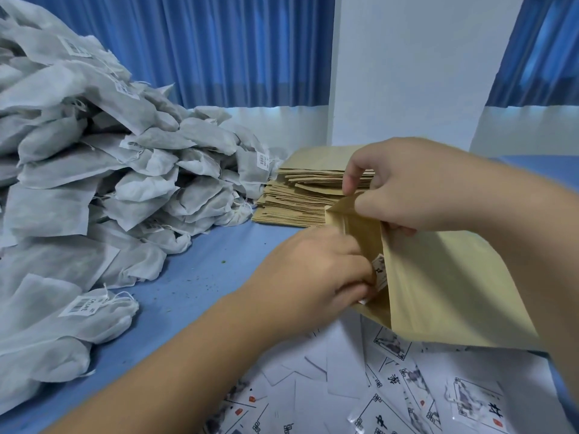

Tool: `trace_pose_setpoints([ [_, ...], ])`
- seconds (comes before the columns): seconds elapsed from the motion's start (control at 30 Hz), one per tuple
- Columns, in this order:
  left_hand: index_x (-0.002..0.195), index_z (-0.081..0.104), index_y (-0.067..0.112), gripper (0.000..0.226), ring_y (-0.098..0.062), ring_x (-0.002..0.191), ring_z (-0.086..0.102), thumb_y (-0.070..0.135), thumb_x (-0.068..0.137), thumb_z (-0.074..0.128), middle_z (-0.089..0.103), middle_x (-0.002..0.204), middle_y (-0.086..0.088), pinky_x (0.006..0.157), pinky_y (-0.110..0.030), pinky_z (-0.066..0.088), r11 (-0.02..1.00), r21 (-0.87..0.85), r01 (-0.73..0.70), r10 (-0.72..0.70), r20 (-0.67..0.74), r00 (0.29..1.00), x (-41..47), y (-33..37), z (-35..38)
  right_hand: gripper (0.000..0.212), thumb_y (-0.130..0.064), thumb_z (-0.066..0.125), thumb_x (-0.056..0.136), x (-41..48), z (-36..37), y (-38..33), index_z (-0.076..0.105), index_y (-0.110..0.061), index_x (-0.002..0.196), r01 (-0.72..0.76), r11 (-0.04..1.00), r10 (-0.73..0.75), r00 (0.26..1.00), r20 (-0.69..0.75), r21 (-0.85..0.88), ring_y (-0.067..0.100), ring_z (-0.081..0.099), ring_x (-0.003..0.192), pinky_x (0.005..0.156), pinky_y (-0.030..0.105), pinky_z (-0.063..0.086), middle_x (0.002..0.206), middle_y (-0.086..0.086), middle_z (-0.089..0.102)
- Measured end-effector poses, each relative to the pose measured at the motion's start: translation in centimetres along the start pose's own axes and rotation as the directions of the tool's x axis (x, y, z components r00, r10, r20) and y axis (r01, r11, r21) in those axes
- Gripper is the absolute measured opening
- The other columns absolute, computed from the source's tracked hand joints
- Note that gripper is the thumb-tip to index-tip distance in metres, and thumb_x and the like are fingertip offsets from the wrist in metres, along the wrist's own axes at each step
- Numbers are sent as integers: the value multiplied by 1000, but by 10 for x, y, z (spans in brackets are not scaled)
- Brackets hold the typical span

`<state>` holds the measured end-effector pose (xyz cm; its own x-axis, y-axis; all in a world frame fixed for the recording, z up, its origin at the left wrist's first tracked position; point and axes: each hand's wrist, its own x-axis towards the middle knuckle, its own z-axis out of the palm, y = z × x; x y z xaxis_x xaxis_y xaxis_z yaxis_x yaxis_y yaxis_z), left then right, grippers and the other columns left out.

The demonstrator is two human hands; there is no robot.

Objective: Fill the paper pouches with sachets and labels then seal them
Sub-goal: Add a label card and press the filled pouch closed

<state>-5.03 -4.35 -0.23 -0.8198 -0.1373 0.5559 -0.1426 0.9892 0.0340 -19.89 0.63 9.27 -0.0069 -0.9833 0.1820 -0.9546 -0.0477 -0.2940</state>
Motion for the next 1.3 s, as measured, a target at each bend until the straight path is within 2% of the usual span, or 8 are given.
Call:
trace_pose_setpoints([
  [0.3, 79, 51, 7, 10, -29, 84, 52, 5, 86, 44, 55, 84, -11, 75, -44, 47, 936, -120, 329, -249, 434, 866, 6, 7, 7, 12, -20, 54, 77, -2, 2, -4, 58, -29, 85, 37, 999, -36, 999, 37, -15, -8, 51, 46, 48, 24, 35, 53, -40, 49],
  [0.47, 78, 53, 5, 23, -22, 87, 48, 18, 75, 35, 54, 89, -5, 78, -40, 45, 957, -95, 275, -226, 354, 908, 6, 8, -1, 15, -19, 52, 77, -2, 2, -3, 59, -29, 85, 42, 999, -42, 999, 26, 12, -4, 51, 46, 49, 25, 36, 54, -36, 51],
  [0.57, 67, 54, 9, 21, -19, 79, 40, 18, 75, 36, 54, 72, -2, 77, -38, 41, 984, -42, 176, -155, 304, 940, 3, 6, -4, 15, -18, 52, 76, -2, -1, -2, 59, -29, 85, 54, 999, -54, 999, -2, -3, -3, 52, 46, 48, 24, 36, 55, -36, 53],
  [0.8, 62, 49, 8, 26, -27, 81, 43, 23, 78, 35, 54, 70, -17, 76, -40, 40, 975, -57, 214, -180, 357, 917, 9, 13, 4, 16, -18, 54, 76, -4, 0, -4, 58, -29, 87, 75, 997, -76, 997, 19, 25, -2, 51, 44, 49, 25, 37, 53, -26, 55],
  [0.9, 66, 51, 4, 24, -25, 83, 42, 18, 79, 36, 56, 71, -11, 79, -39, 39, 979, -121, 166, -127, 275, 953, 6, 9, 4, 20, -16, 54, 74, -7, -4, -5, 58, -30, 88, 72, 997, -72, 997, 23, 16, 0, 51, 44, 48, 24, 39, 50, -17, 58],
  [1.0, 78, 64, 4, 28, -23, 82, 48, 15, 81, 39, 59, 79, -5, 76, -42, 42, 988, -129, 79, -81, -5, 997, -1, 7, 3, 21, -17, 55, 74, -14, -9, -1, 57, -31, 90, 79, 997, -78, 996, -34, 15, -1, 52, 50, 47, 21, 36, 55, -21, 57],
  [1.13, 104, 62, 14, 21, -18, 97, 54, 23, 86, 57, 55, 104, 2, 85, -40, 45, 973, -105, 204, -229, -465, 855, -3, -1, 1, 27, -19, 56, 72, -37, -8, 13, 54, -34, 95, 123, 991, -117, 986, -121, 43, 5, 53, 62, 57, 29, 44, 68, -15, 59],
  [1.3, 127, 50, 23, 57, -5, 103, 48, 38, 79, 76, 43, 116, 9, 90, -16, 40, 877, -302, 374, -463, -321, 826, 4, 9, 6, 39, -9, 63, 75, -73, -8, 34, 53, -36, 101, 213, 975, -202, 970, -133, 69, 9, 57, 75, 70, 28, 46, 75, -10, 59],
])
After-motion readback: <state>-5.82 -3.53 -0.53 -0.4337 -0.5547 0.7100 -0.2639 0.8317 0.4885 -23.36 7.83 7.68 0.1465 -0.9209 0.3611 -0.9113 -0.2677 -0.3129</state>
